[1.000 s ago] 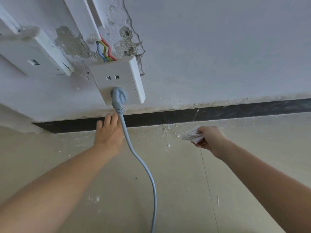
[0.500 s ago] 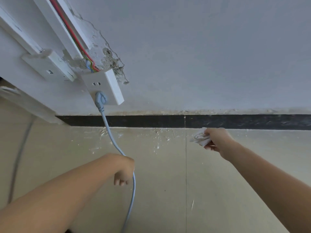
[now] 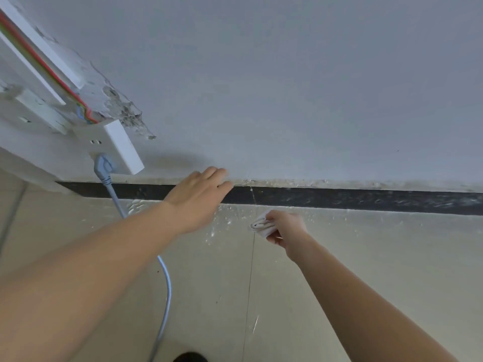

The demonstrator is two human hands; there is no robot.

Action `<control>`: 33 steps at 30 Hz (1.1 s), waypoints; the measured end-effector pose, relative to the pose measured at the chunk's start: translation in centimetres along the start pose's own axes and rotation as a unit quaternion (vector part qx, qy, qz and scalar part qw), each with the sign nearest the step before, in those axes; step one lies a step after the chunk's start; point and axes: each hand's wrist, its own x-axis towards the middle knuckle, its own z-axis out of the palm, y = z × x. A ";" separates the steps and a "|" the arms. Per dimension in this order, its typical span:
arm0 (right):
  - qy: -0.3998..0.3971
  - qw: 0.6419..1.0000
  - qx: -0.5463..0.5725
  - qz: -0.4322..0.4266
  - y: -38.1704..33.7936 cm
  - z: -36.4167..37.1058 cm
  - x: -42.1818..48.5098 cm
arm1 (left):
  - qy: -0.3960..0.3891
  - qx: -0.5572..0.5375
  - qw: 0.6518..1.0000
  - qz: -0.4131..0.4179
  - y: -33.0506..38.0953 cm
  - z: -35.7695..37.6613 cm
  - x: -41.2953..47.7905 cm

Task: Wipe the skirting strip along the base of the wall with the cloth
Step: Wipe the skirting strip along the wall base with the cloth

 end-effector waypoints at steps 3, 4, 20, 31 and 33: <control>-0.036 0.993 0.108 0.021 0.6 1.0 1.9 | 0.162 0.095 0.979 0.083 -1.4 0.9 1.1; -0.046 0.989 0.135 0.026 0.7 1.2 2.4 | 0.193 0.129 0.969 0.081 -2.0 0.9 1.7; -0.058 0.953 0.297 0.007 -0.1 7.1 6.5 | 0.341 0.298 0.890 0.053 -4.5 4.7 6.9; 0.116 0.845 0.521 -0.026 -0.2 -0.9 5.4 | 0.403 0.323 0.855 0.045 -5.1 6.1 8.4; 0.108 0.874 0.472 -0.025 1.1 0.6 5.6 | 0.400 0.327 0.855 0.045 -5.1 6.2 8.4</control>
